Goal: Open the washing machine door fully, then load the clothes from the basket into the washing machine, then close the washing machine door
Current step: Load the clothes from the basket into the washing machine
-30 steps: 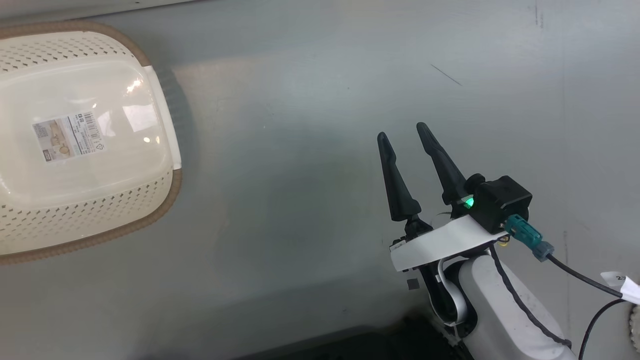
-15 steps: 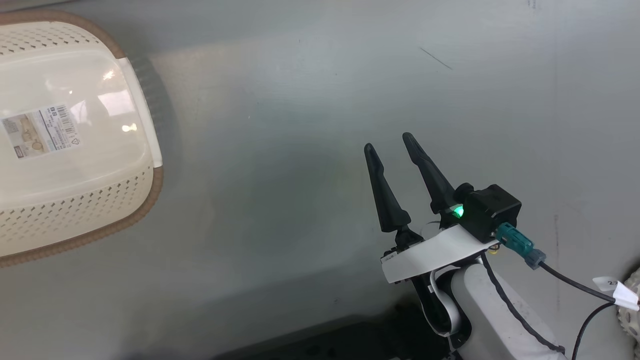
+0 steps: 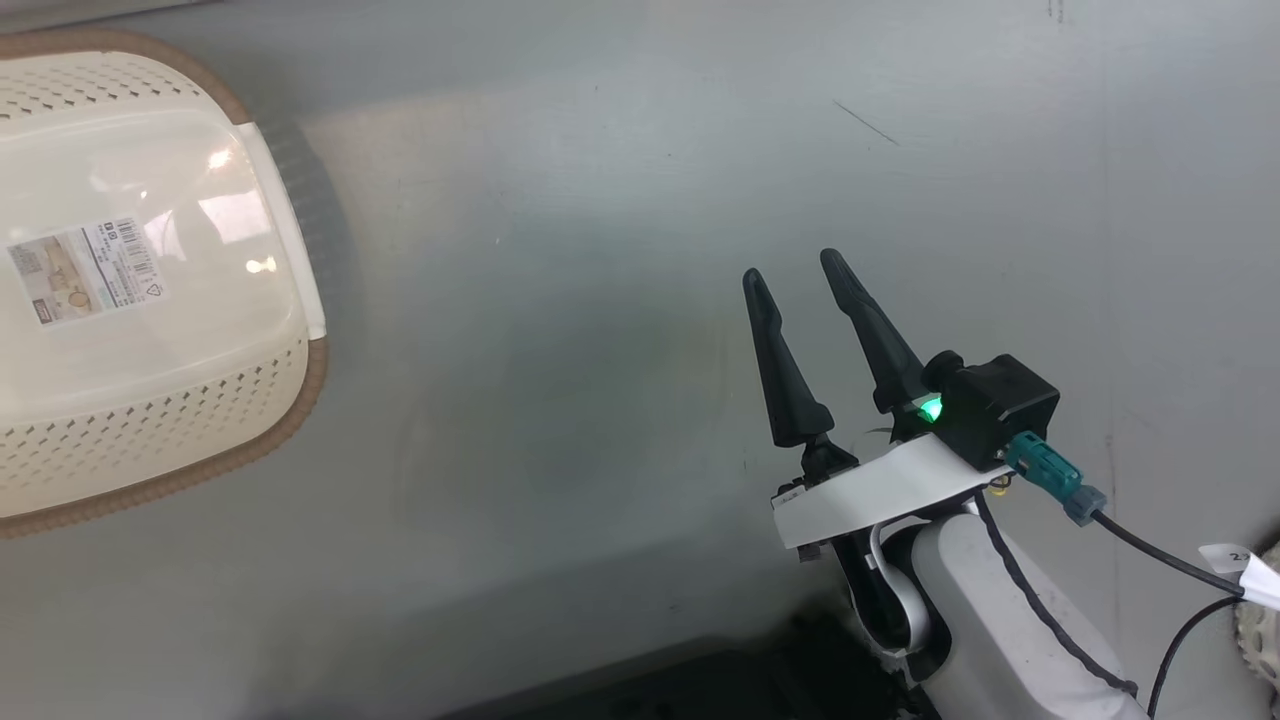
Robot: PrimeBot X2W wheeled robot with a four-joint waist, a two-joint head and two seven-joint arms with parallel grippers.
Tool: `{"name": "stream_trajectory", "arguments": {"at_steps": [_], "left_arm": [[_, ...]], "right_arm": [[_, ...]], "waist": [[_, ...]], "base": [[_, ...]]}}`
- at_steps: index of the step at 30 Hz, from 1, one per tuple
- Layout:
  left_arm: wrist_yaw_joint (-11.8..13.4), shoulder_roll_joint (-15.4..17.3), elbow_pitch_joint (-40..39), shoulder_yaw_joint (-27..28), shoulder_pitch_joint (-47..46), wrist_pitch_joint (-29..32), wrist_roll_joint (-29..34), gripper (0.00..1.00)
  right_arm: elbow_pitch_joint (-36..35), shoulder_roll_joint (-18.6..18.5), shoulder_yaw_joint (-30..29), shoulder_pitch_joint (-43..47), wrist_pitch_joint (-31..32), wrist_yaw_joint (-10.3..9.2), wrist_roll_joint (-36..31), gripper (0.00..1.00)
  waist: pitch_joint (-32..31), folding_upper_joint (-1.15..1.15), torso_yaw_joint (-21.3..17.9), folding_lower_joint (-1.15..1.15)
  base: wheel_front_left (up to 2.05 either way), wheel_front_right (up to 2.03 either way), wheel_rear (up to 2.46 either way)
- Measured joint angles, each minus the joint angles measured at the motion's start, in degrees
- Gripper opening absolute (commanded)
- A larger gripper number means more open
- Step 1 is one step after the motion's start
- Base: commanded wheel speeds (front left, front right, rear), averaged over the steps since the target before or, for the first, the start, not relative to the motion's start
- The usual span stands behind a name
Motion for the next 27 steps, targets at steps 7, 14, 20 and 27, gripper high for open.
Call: {"name": "stream_trajectory", "arguments": {"at_steps": [7,14,20,27], "left_arm": [[0.00,-2.33,3.11,0.22,3.43,-2.34,-2.36,1.00],[0.00,-3.89,4.72,-0.46,7.88,-5.30,-3.18,1.00],[0.00,-6.86,5.80,-2.18,12.00,-7.58,-4.22,1.00],[0.00,-7.76,7.05,-2.98,16.88,-9.32,-5.67,1.00]], "right_arm": [[0.81,-0.01,-1.55,-0.60,0.00,-0.01,-0.10,1.00],[1.67,-0.02,-3.39,-0.72,0.00,-0.01,-0.33,1.00],[2.78,-0.04,-5.00,-0.76,0.00,-0.01,-1.21,1.00],[4.13,-0.05,-6.03,-0.77,-0.01,0.07,-1.63,1.00]], "waist": [[-1.94,0.00,0.78,0.00],[-4.34,0.00,1.71,0.00],[-7.10,0.00,3.14,0.00],[-10.71,0.00,4.99,0.00]], "base": [[0.00,0.00,0.00],[0.00,0.00,0.00],[0.00,0.00,0.00],[0.00,0.00,0.00]]}}
